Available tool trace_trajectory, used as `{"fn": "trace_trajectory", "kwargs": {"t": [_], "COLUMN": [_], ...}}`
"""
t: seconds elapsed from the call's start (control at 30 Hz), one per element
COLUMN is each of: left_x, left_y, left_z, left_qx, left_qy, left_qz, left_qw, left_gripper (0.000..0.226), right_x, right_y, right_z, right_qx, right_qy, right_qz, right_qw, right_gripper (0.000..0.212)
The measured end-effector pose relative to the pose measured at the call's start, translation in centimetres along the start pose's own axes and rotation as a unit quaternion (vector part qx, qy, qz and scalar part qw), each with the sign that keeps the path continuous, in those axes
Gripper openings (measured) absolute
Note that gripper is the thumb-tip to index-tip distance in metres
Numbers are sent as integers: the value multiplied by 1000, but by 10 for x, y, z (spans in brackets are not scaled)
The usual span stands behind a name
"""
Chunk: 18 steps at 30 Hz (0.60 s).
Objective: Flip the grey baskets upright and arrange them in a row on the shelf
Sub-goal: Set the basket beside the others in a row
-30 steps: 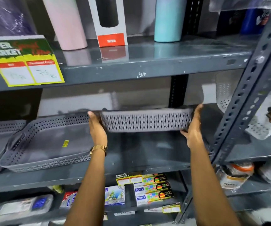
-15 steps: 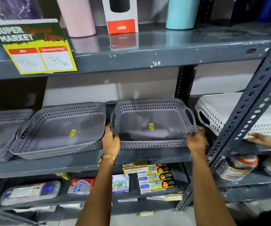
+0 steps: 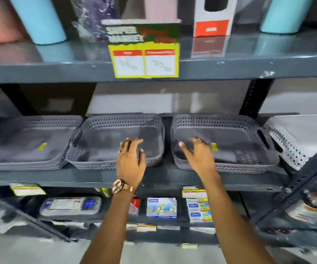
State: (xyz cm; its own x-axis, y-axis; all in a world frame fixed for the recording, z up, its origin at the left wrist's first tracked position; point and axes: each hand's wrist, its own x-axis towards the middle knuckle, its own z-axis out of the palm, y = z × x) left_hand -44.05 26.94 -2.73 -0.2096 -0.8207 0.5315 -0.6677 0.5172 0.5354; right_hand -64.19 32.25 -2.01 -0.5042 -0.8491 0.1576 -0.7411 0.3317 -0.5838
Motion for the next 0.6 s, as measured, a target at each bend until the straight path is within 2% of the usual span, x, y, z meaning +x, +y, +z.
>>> {"fn": "trace_trajectory", "kwargs": {"t": [0.07, 0.17, 0.27, 0.37, 0.4, 0.47, 0.53, 0.6], "left_x": [7, 7, 11, 36, 46, 60, 64, 59], "left_y": [-37, -100, -152, -186, -192, -199, -201, -202], "left_z": [-29, -64, -95, -117, -122, -130, -132, -130], "left_qx": [42, 142, 183, 201, 194, 177, 170, 180], "left_qy": [16, 17, -14, -86, -114, -169, -222, -245], "left_qz": [-22, -135, -215, -274, -289, -295, -264, -215], "left_qw": [999, 980, 959, 937, 930, 923, 923, 928], "left_gripper": [32, 50, 72, 88, 87, 71, 52, 48], "right_x": [-1, 1, 5, 6, 6, 5, 4, 3], "right_y": [-23, -44, -63, -73, -74, -76, -77, -78], "right_z": [17, 32, 47, 58, 59, 62, 62, 64], "right_qx": [-3, -44, -77, -101, -109, -118, -118, -122], "right_qy": [-47, -92, -103, -92, -86, -80, -89, -101], "right_qz": [30, 87, 126, 145, 147, 148, 145, 141], "right_qw": [998, 991, 984, 980, 979, 979, 978, 977], "right_gripper": [62, 70, 75, 66, 63, 58, 54, 50]}}
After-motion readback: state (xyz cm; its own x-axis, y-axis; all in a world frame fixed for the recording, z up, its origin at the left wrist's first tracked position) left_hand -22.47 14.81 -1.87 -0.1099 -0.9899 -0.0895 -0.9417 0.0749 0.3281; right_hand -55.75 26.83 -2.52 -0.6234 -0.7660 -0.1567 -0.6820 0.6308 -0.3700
